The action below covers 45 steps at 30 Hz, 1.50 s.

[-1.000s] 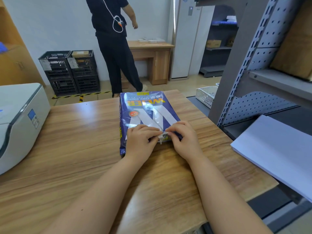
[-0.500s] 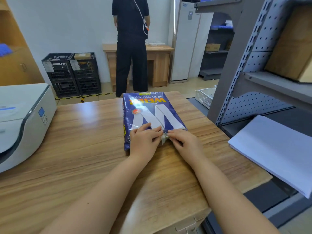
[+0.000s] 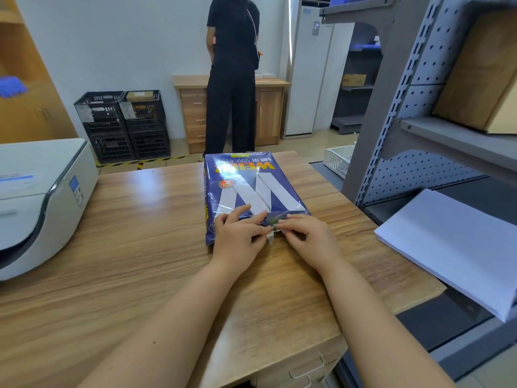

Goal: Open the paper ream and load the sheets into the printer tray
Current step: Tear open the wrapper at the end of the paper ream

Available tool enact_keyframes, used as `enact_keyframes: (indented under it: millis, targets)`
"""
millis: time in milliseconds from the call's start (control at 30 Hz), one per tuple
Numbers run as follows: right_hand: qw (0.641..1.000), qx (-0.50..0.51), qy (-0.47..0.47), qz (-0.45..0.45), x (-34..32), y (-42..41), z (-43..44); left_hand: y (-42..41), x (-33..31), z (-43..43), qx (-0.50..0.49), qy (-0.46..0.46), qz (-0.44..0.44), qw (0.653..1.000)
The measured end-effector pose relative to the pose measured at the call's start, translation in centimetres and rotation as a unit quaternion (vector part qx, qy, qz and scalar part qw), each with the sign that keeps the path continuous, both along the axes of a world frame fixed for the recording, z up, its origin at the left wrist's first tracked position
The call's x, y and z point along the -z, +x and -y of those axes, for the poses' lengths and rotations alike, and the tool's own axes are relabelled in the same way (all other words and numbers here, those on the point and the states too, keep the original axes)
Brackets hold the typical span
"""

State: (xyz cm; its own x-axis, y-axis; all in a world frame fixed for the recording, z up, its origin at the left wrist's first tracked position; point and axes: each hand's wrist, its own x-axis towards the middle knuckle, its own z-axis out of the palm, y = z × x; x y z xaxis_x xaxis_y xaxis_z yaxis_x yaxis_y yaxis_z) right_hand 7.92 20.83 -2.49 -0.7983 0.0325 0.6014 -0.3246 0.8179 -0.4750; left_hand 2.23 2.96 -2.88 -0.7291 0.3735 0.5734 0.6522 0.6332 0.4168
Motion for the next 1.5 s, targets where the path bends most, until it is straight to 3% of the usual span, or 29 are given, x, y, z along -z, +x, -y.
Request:
enact_keyframes:
  millis: [233,467,667,933,1000,1133,1233,1400,1500]
  targets:
    - [1.0,-0.013,-0.02,0.018,0.1,0.3,-0.2,0.5,-0.4,0.2,-0.003,-0.036,0.028,0.999]
    - [0.997,-0.041,-0.007,0.066,-0.2,0.1,-0.8,1.3,-1.2,0.7,0.029,-0.13,0.077,0.988]
    - [0.993,-0.025,-0.07,0.091,-0.4,0.7,-0.6,2.2,-1.0,1.0,0.039,-0.169,0.067,0.983]
    - [0.98,-0.007,-0.192,0.045,-0.2,0.8,-0.9,2.5,-0.9,1.9,0.057,-0.256,0.102,0.96]
    - [0.981,-0.011,-0.176,0.082,-0.1,0.7,-0.9,2.6,-0.8,1.9,0.058,-0.275,0.105,0.954]
    - [0.99,-0.012,-0.059,0.128,0.0,0.3,-0.6,2.8,-1.0,2.3,0.076,-0.31,0.104,0.942]
    - [0.991,-0.014,-0.022,0.133,-0.2,0.3,-0.4,2.5,-1.4,2.7,0.1,-0.28,0.117,0.948]
    - [0.992,-0.004,0.0,0.125,0.1,0.2,-0.5,1.9,-2.4,4.1,0.119,-0.135,0.126,0.976]
    - [0.991,0.0,-0.049,0.122,-0.3,0.5,-0.4,0.5,-1.7,4.7,0.07,-0.043,0.042,0.996]
